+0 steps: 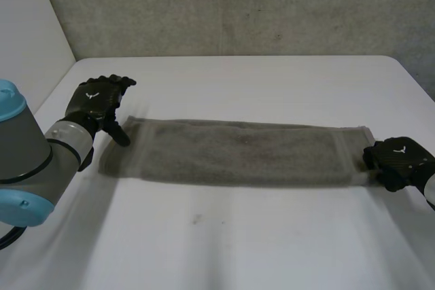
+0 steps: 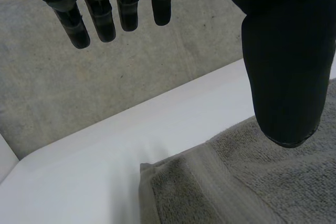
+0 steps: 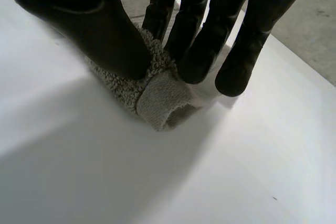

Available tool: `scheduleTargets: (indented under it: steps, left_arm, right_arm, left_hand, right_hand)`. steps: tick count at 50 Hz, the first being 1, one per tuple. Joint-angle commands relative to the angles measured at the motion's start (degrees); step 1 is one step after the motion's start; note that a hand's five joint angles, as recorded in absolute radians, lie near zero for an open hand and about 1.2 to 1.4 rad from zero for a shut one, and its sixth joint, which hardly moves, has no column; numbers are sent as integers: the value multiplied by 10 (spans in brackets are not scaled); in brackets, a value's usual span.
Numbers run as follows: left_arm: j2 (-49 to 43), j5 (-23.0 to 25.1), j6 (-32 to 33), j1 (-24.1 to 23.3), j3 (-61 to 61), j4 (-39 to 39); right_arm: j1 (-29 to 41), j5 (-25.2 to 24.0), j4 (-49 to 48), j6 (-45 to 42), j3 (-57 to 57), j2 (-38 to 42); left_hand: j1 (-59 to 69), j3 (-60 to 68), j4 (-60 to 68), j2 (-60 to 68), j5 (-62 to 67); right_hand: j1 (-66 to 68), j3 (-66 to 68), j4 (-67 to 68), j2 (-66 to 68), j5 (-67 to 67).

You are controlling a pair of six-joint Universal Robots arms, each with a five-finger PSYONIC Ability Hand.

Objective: Fold the towel.

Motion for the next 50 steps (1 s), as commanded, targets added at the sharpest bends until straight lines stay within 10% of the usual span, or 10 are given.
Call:
scheduleTargets:
  steps: [1, 15, 33, 43, 47, 49, 50]
  left_arm:
    - [0, 0, 0, 1, -1, 0]
    - [1, 0, 0, 0, -2, 0]
    - [18, -1, -11, -2, -3, 0]
    - [18, 2, -11, -6, -9, 0]
    - [19, 2, -11, -20, 0, 0]
    - [19, 2, -10, -27, 3, 1]
    - [19, 3, -8, -34, 8, 1]
  right_arm:
    - [-17, 56, -4, 0, -23, -12]
    - [-99, 120, 58, -81, -161, -21]
    - [504, 219, 41, -20, -280, 50]
    - [576, 224, 44, -81, -271, 119]
    - [574, 226, 44, -99, -261, 109]
    - [566, 222, 40, -87, -241, 69]
    - [566, 222, 40, -87, -240, 68]
  left_hand:
    - [7, 8, 8, 9, 8]
    - [7, 8, 8, 9, 8]
    - [5, 6, 7, 8, 6]
    - [5, 6, 7, 8, 6]
    - [5, 6, 7, 8, 6]
    - [5, 6, 7, 8, 6]
    - [5, 6, 7, 8, 6]
  right_hand:
    - [47, 46, 43, 47, 42]
    - [47, 46, 43, 47, 42]
    - [47, 46, 43, 47, 42]
    - [47, 46, 43, 47, 42]
    - [-156, -157, -159, -156, -161]
    - [-653, -654, -657, -653, -658]
    - [-653, -654, -657, -653, -658]
